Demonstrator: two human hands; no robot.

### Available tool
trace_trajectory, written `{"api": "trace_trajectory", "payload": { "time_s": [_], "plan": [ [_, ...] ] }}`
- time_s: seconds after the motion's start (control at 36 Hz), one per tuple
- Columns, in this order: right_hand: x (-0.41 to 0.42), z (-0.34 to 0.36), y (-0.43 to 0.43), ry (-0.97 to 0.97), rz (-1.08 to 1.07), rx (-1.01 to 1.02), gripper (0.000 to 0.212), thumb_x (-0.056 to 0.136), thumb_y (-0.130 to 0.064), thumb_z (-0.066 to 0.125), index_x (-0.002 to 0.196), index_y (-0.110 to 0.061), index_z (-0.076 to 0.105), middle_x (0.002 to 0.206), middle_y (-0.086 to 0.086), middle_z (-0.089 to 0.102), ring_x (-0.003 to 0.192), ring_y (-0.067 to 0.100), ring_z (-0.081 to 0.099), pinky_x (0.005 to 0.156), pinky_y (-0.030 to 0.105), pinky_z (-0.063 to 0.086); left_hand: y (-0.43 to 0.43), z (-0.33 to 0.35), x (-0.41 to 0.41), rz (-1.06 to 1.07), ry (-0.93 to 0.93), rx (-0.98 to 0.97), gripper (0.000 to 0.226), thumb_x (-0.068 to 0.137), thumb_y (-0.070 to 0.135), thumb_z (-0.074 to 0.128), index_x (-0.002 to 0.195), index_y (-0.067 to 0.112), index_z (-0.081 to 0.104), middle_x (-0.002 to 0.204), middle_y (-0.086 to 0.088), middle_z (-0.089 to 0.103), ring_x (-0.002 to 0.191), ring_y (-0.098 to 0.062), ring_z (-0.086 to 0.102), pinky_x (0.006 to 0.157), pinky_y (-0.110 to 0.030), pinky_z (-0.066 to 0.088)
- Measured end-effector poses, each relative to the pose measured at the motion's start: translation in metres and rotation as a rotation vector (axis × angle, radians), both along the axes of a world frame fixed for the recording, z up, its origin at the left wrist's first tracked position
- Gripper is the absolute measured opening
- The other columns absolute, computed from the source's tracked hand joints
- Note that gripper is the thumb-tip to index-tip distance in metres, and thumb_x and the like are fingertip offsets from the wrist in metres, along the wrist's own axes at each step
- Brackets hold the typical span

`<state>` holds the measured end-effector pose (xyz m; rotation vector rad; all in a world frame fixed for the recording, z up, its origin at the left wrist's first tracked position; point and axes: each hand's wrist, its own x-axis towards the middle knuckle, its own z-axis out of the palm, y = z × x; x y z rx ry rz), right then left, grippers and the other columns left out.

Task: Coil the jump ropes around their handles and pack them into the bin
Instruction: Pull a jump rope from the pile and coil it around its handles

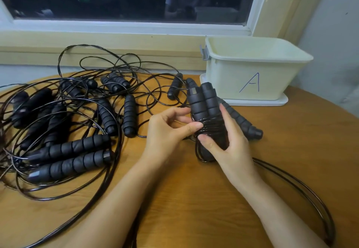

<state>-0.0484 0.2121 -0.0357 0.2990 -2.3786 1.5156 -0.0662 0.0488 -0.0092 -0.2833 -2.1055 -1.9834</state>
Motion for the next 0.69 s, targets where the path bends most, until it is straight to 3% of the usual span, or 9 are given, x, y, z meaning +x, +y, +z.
{"api": "trace_trajectory", "payload": {
  "time_s": [0.06,0.11,0.19,0.31,0.39,0.56,0.69],
  "plan": [
    [0.0002,0.0014,0.0006,0.021,-0.031,0.051,0.097,0.070,-0.072,0.062,0.153,-0.036,0.027,0.133,-0.029,0.047,0.131,0.003,0.044,0.105,0.028,0.041,-0.0006,-0.0001,-0.0008,-0.028,0.011,-0.033,0.046,0.065,0.029,0.079,0.108,0.018,0.069,0.086,0.003,0.076,0.077,-0.017,0.073,0.074,-0.030,0.060],
    [-0.0014,0.0012,0.0017,0.014,-0.050,0.077,0.101,0.067,-0.073,0.065,0.153,-0.037,0.027,0.134,-0.023,0.050,0.129,0.006,0.046,0.104,0.034,0.045,-0.0002,0.0005,-0.0006,-0.077,0.021,-0.048,0.041,0.067,0.025,0.077,0.107,0.026,0.067,0.087,0.009,0.076,0.078,-0.011,0.072,0.074,-0.026,0.059],
    [-0.0029,0.0016,0.0028,-0.002,-0.057,0.052,0.099,0.066,-0.067,0.072,0.150,-0.035,0.032,0.137,-0.011,0.054,0.129,0.009,0.049,0.102,0.043,0.048,0.0016,0.0004,0.0005,-0.141,0.044,-0.097,0.045,0.073,0.019,0.074,0.116,0.025,0.063,0.096,0.006,0.075,0.086,-0.013,0.072,0.077,-0.024,0.058],
    [0.0002,0.0060,0.0036,0.031,-0.131,0.079,0.091,0.069,-0.045,0.082,0.147,-0.024,0.040,0.137,-0.004,0.046,0.124,0.007,0.047,0.099,0.030,0.047,-0.0002,-0.0022,-0.0015,-0.189,0.079,-0.173,0.049,0.080,0.019,0.070,0.127,0.023,0.056,0.111,0.000,0.072,0.098,-0.011,0.071,0.087,-0.027,0.057],
    [0.0008,0.0087,0.0036,0.041,-0.154,0.072,0.089,0.067,-0.043,0.080,0.146,-0.021,0.044,0.130,-0.002,0.051,0.119,0.012,0.052,0.096,0.032,0.050,-0.0026,-0.0041,-0.0038,-0.193,0.092,-0.207,0.046,0.084,0.016,0.068,0.126,0.027,0.057,0.113,0.001,0.072,0.105,-0.011,0.069,0.094,-0.034,0.055],
    [-0.0003,0.0082,0.0048,-0.027,-0.082,-0.094,0.090,0.063,-0.058,0.075,0.144,-0.031,0.046,0.124,-0.009,0.062,0.118,0.009,0.058,0.097,0.041,0.053,-0.0034,-0.0032,-0.0044,-0.142,0.130,-0.187,0.037,0.082,0.022,0.066,0.118,0.031,0.063,0.103,0.016,0.073,0.103,-0.007,0.069,0.094,-0.029,0.054],
    [0.0013,0.0089,0.0039,-0.103,-0.015,-0.287,0.093,0.064,-0.038,0.089,0.144,-0.034,0.042,0.131,-0.010,0.061,0.122,0.010,0.058,0.104,0.043,0.049,-0.0030,-0.0035,-0.0045,-0.111,0.111,-0.059,0.035,0.078,0.020,0.071,0.113,0.022,0.067,0.098,0.005,0.075,0.092,-0.009,0.070,0.084,-0.023,0.054]
  ]
}}
